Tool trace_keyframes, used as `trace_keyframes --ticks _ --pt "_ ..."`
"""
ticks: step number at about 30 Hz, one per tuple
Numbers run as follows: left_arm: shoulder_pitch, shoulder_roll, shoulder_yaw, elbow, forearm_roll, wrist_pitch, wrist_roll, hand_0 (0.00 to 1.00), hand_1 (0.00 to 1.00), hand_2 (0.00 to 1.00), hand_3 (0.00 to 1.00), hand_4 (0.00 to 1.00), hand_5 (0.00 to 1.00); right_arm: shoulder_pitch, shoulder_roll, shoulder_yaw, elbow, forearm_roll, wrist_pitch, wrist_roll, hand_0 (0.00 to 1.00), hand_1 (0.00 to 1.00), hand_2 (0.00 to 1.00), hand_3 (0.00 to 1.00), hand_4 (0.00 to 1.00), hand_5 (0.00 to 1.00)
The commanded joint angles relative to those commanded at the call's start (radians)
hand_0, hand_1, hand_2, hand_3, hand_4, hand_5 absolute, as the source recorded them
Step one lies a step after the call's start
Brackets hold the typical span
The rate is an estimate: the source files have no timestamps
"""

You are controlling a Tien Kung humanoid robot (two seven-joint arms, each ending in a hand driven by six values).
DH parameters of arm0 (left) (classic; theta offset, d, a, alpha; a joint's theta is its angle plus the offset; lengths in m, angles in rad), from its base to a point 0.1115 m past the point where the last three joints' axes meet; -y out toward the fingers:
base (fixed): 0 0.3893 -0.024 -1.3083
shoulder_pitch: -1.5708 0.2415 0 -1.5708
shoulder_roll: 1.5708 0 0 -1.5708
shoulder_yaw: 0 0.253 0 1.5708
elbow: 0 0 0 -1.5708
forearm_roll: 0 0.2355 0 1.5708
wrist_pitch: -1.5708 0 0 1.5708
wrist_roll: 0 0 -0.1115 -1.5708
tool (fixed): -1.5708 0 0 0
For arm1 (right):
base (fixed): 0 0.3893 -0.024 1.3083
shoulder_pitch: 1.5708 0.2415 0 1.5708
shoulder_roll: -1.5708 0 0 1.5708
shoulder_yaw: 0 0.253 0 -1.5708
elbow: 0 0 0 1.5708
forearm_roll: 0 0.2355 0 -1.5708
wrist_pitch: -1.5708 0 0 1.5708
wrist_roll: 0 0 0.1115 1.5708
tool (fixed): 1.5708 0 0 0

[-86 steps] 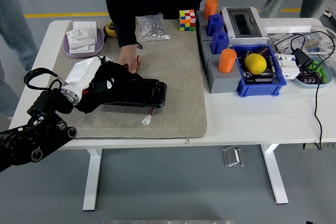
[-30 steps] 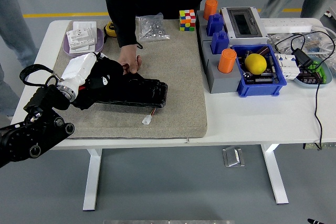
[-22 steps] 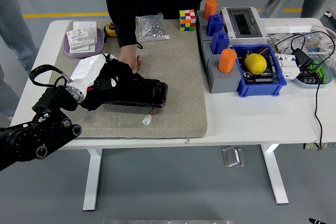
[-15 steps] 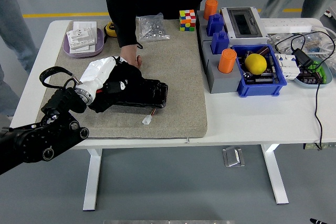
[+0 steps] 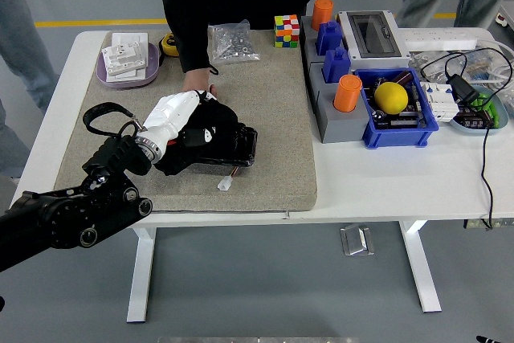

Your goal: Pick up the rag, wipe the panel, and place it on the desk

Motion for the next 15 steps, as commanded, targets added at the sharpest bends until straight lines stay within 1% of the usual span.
trace_keyframes --ticks 2,15 --pt "-0.002 -0.005 0.005 -0.001 -0.002 0.000 0.000 0.297 0.174 0.669 0.668 0.356 0.002 0.000 0.000 -0.001 0.000 0.000 0.000 0.000 0.782 0.643 0.713 0.665 0.998 0.553" --pt "-0.030 -0.064 0.060 0.000 -0.015 0.002 0.004 0.297 0.174 0.669 0.668 0.355 0.002 0.004 -0.003 -0.012 0.006 0.000 0.000 0.000 0.782 0.643 0.713 0.665 0.998 0.554"
